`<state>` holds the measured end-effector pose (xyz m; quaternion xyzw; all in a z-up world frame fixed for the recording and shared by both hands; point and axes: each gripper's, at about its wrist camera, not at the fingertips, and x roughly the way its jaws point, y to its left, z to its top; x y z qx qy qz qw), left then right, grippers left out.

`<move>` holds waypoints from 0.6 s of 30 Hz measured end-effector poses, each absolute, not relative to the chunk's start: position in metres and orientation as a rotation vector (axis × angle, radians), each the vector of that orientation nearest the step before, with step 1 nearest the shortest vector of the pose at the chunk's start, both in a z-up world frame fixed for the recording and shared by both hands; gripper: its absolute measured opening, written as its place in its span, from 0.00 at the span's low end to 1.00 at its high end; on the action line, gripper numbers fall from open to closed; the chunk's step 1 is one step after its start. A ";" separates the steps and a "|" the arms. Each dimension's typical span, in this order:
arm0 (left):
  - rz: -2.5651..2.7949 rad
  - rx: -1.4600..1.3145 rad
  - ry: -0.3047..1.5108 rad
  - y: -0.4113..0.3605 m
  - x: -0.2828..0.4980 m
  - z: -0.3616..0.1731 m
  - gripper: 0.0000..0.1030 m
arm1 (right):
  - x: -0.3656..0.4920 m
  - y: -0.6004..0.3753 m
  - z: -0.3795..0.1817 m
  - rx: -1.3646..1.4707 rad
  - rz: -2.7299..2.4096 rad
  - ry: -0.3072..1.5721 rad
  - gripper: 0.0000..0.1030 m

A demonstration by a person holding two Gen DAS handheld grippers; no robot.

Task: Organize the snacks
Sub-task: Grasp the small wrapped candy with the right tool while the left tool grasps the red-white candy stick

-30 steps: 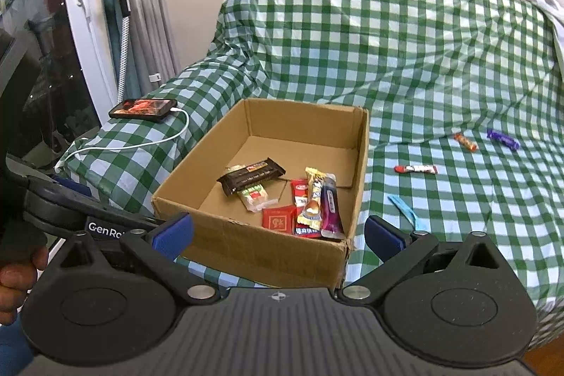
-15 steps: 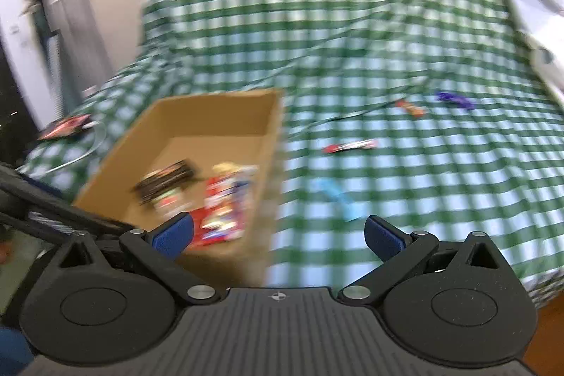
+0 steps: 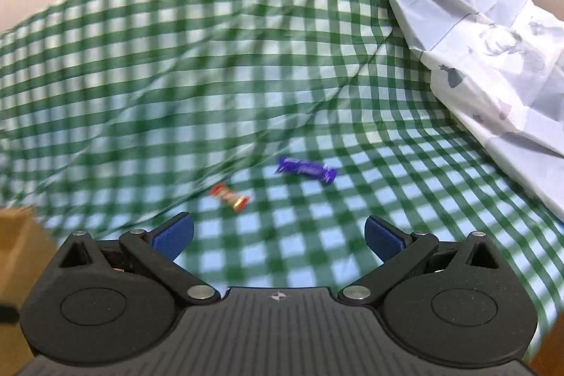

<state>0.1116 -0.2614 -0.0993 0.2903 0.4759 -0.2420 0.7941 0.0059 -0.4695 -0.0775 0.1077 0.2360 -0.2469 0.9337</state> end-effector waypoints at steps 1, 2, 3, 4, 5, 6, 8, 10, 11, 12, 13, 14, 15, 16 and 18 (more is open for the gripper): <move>-0.531 0.628 1.030 -0.271 0.124 -0.111 1.00 | 0.023 -0.485 -0.087 0.225 -0.499 0.490 0.99; -0.538 0.638 1.036 -0.280 0.137 -0.123 1.00 | 0.039 -0.498 -0.096 0.228 -0.484 0.503 0.99; -0.544 0.647 1.044 -0.287 0.147 -0.133 1.00 | 0.054 -0.508 -0.106 0.231 -0.464 0.517 0.99; -0.547 0.659 1.058 -0.295 0.159 -0.145 1.00 | 0.070 -0.515 -0.114 0.230 -0.442 0.530 0.99; -0.550 0.668 1.078 -0.302 0.171 -0.157 1.00 | 0.086 -0.522 -0.125 0.224 -0.416 0.543 0.99; -0.559 0.676 1.099 -0.308 0.182 -0.169 1.00 | 0.103 -0.527 -0.137 0.215 -0.390 0.557 0.99; -0.573 0.691 1.134 -0.316 0.198 -0.188 1.00 | 0.133 -0.535 -0.158 0.191 -0.349 0.583 0.99; -0.594 0.714 1.156 -0.323 0.208 -0.204 1.00 | 0.160 -0.538 -0.177 0.173 -0.326 0.605 0.99; -0.605 0.726 1.165 -0.326 0.213 -0.212 1.00 | 0.172 -0.539 -0.185 0.174 -0.319 0.615 0.99; -0.612 0.736 1.173 -0.329 0.216 -0.220 1.00 | 0.184 -0.541 -0.193 0.179 -0.313 0.626 0.99; -0.614 0.745 1.177 -0.333 0.220 -0.226 1.00 | 0.194 -0.543 -0.199 0.182 -0.304 0.636 0.99; -0.615 0.748 1.175 -0.335 0.222 -0.231 1.00 | 0.205 -0.543 -0.206 0.176 -0.294 0.647 0.99; -0.623 0.740 1.175 -0.335 0.225 -0.233 1.00 | 0.213 -0.542 -0.211 0.165 -0.288 0.655 0.99; -0.635 0.720 1.180 -0.334 0.227 -0.233 0.96 | 0.222 -0.542 -0.216 0.148 -0.285 0.660 0.99; -0.699 0.639 1.220 -0.330 0.231 -0.227 0.63 | 0.237 -0.543 -0.222 0.123 -0.282 0.661 0.99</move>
